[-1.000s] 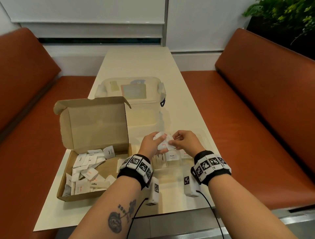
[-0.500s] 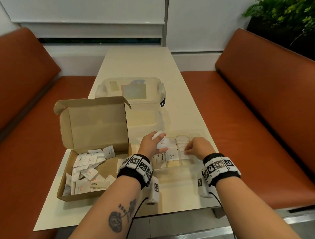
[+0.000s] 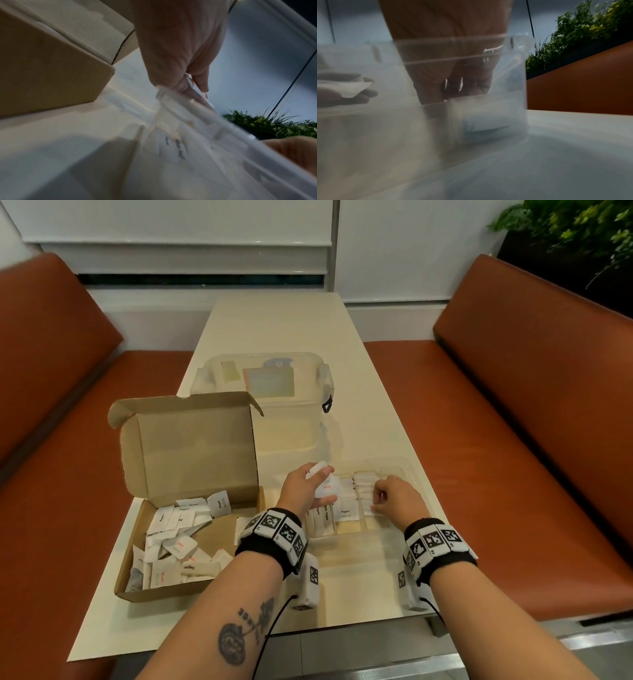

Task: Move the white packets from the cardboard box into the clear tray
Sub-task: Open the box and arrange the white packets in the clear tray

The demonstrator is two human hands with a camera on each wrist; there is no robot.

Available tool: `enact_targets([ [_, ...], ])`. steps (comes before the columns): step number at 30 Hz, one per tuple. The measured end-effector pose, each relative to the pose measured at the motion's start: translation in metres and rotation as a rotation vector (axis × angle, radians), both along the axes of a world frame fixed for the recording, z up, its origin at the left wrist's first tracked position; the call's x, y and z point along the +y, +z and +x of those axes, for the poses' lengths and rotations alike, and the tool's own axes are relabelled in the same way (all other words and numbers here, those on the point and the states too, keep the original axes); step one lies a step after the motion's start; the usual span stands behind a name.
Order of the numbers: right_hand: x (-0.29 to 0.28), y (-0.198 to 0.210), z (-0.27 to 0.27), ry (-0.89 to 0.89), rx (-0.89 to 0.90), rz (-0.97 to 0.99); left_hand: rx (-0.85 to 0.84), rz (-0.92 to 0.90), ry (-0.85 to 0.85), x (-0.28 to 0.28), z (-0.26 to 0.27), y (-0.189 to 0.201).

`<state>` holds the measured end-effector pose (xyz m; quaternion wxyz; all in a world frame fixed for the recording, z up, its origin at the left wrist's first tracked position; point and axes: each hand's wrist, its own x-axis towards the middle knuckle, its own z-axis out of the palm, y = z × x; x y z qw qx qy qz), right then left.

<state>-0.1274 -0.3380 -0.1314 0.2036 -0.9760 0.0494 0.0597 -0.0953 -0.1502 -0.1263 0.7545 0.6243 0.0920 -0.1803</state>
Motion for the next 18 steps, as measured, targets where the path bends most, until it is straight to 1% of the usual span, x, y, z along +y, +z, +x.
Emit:
enact_targets([
  [4,0.001,-0.001,0.000,-0.022,-0.008,0.011,-0.006,-0.005,-0.004,0.001,0.000,-0.001],
  [6,0.005,0.003,0.001,-0.055,-0.079,0.054,-0.010,-0.015,-0.005,0.001,-0.001,-0.001],
  [7,0.009,0.006,0.001,-0.076,-0.140,0.100,-0.012,-0.017,-0.003,0.001,-0.001,-0.001],
  [9,0.020,0.013,0.002,-0.098,-0.227,0.259,-0.017,-0.011,0.003,0.001,-0.001,-0.001],
  [11,0.036,0.018,0.003,-0.096,-0.214,0.444,-0.022,-0.004,-0.001,0.000,-0.001,-0.001],
  [13,0.049,0.020,0.002,-0.102,-0.170,0.567,-0.024,-0.011,-0.011,-0.001,-0.001,0.000],
  [16,0.058,0.020,0.004,-0.143,-0.168,0.709,-0.033,-0.023,-0.050,0.000,-0.002,0.002],
  [18,0.059,0.020,0.006,-0.179,-0.174,0.744,-0.041,-0.021,-0.062,0.001,-0.003,0.001],
])
